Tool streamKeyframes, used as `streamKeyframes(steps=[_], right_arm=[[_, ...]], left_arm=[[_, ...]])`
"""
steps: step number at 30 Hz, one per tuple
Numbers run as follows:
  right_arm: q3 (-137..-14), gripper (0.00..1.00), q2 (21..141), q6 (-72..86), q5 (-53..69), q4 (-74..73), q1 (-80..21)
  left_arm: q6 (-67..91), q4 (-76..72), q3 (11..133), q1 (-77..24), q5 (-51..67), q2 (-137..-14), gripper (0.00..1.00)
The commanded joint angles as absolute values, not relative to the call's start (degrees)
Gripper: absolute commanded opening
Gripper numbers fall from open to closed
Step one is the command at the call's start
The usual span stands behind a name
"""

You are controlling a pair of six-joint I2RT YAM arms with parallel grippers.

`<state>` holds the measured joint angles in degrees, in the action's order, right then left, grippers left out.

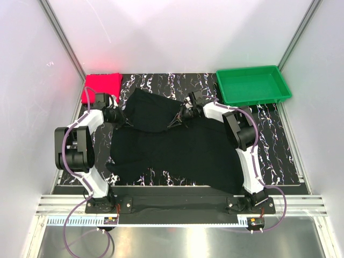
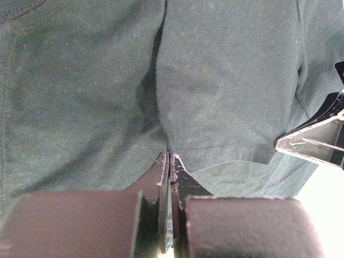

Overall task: Fold and stack the t-shirts
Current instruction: Fold the tshirt

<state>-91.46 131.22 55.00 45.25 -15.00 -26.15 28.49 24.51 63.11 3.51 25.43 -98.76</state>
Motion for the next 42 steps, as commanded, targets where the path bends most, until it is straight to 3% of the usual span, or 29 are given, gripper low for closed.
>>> streamKeyframes(steps=[1,2,3,4,6,10,13,20,25,33,42], right_arm=[[-92.81,0.03,131.57,52.66,49.56,-17.66,-25.40],[-93.16,0.04,131.57,51.34,50.09,-20.36,-25.23],[-93.51,0.15,131.40,49.59,51.40,-22.04,-25.05],[-93.69,0.23,131.05,47.13,51.59,-24.15,-24.79],[-94.22,0.37,127.99,36.42,47.32,-34.24,-23.65],[-93.69,0.52,120.08,24.81,41.41,-42.97,-21.45],[-91.76,0.64,114.18,21.11,36.75,-45.70,-20.92],[-83.59,0.61,106.72,21.09,31.65,-45.79,-14.77],[-79.28,0.62,100.03,20.57,28.57,-46.84,-10.30],[-70.24,0.64,90.09,20.13,26.98,-48.08,-3.87],[-68.90,0.68,86.92,19.86,22.94,-49.22,-1.41]], left_arm=[[27.78,24.52,62.58,3.78,24.35,-95.10,0.04],[27.51,25.57,62.49,3.78,23.74,-94.84,0.08],[26.81,26.27,62.49,3.78,23.30,-93.70,0.21],[26.37,27.24,62.40,3.78,22.77,-93.00,0.26],[25.58,29.00,61.36,3.87,20.84,-89.67,0.31],[25.40,29.27,60.21,3.87,19.78,-85.26,0.43],[26.36,28.13,61.96,3.69,19.77,-85.95,0.44],[29.53,14.34,69.60,0.27,23.56,-98.16,0.43],[33.31,5.03,73.03,-3.69,11.81,-104.32,0.46],[39.27,7.03,84.19,-6.24,4.57,-118.63,0.46],[42.53,8.17,100.01,-5.45,10.72,-133.05,0.45]])
